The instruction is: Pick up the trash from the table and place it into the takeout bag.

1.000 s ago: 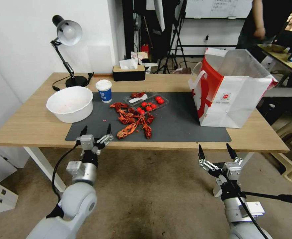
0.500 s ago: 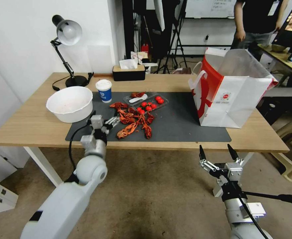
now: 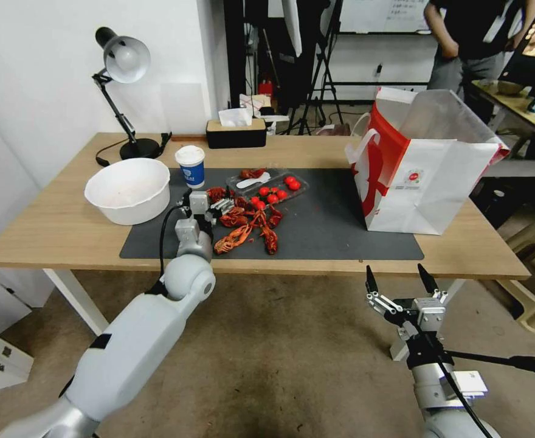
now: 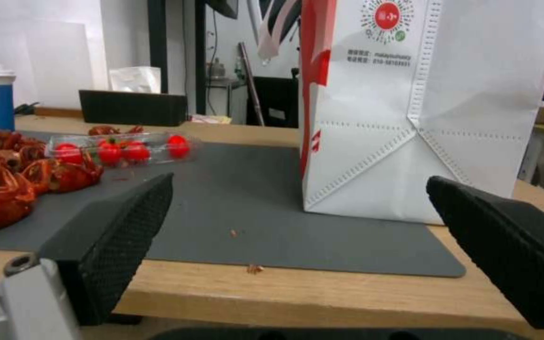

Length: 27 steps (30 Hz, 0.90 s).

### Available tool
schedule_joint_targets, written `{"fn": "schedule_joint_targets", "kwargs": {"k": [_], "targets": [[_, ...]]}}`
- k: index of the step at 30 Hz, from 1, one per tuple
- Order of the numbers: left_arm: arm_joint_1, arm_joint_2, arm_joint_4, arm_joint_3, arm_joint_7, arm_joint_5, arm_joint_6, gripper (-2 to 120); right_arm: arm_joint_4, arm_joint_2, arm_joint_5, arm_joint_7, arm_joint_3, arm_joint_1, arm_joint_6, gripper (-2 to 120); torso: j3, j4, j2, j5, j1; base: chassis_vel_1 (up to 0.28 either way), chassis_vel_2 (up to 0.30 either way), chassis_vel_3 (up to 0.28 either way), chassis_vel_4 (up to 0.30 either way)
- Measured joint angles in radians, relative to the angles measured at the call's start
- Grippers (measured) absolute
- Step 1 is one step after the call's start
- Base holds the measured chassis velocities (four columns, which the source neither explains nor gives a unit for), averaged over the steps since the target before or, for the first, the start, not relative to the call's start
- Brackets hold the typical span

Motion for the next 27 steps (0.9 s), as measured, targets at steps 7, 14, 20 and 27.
{"fn": "schedule_joint_targets", "kwargs": {"k": [7,14,20,27], "targets": [[-0.094,-0.033,0.082,0.028,-0.03,-0.053,0.051,100,-0.007,0.0,0.003,0.001,0.001,0.007,0.001,100,0.0,-0.0002,0.0,0.0,0.0,0.0,0.0,0.0,0.0],[-0.184,-0.074,0.189,0.046,-0.097,-0.085,0.113,100,-0.009,0.0,0.007,0.001,0.006,0.004,0.004,100,0.0,-0.0001,0.0,0.0001,0.0,0.0,0.0,0.0,0.0],[-0.232,-0.087,0.25,0.046,-0.157,-0.091,0.178,100,-0.009,0.003,0.009,0.001,0.011,-0.001,0.007,100,0.0,0.0,0.0,0.0,0.0,0.0,0.0,0.0,0.0],[-0.275,-0.092,0.287,0.043,-0.156,-0.157,0.2,100,-0.009,0.002,0.01,0.001,0.011,0.003,0.007,100,0.0,-0.0002,0.0,0.0,0.0,0.0,0.0,0.0,0.0]]}}
